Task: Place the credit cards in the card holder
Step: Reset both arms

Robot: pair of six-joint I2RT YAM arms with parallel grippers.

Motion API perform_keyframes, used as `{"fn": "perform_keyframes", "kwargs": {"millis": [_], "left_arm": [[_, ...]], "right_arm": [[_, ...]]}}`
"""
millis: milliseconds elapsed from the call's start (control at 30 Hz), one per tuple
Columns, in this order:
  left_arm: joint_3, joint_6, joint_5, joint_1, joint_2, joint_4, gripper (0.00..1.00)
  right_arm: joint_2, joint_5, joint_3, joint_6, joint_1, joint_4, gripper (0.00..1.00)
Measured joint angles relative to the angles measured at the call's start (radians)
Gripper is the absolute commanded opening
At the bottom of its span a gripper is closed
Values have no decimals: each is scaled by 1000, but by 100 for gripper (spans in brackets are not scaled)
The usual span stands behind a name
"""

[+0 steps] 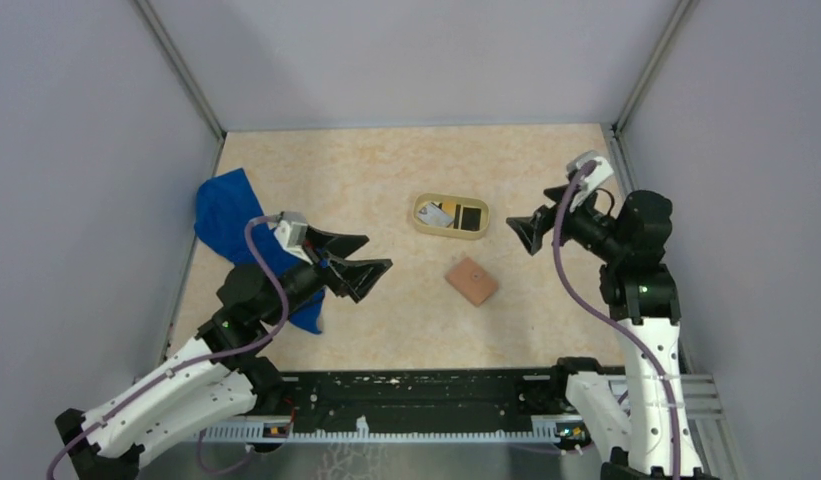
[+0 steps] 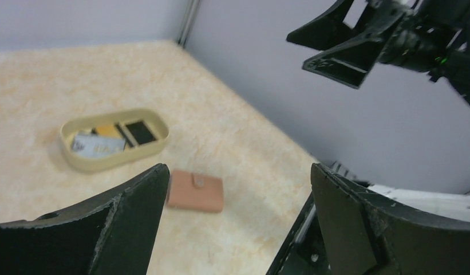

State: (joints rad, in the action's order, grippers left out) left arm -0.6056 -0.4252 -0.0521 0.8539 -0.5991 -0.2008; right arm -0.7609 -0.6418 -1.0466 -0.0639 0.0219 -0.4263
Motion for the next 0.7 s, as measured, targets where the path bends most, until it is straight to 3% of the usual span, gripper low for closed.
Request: {"fn": "perform_keyframes", "kwargs": {"millis": [200, 300, 433, 533, 700], "left_arm": [[137, -29, 82, 0, -117, 5, 99], [196, -57, 111, -26, -203, -26, 95], [202, -159, 44, -166, -431, -132, 78], [203, -259, -15, -250, -599, -219, 72], [57, -382, -27, -314, -879, -196, 73]], "right_arm": [[-45, -144, 212, -217, -14, -18, 98], [-109, -90, 274, -351, -152, -43, 98], [-283, 114, 328, -475, -474, -18, 98], [-422, 284, 372, -495, -640, 30, 96], [-645, 541, 320, -467, -742, 95, 94]]}}
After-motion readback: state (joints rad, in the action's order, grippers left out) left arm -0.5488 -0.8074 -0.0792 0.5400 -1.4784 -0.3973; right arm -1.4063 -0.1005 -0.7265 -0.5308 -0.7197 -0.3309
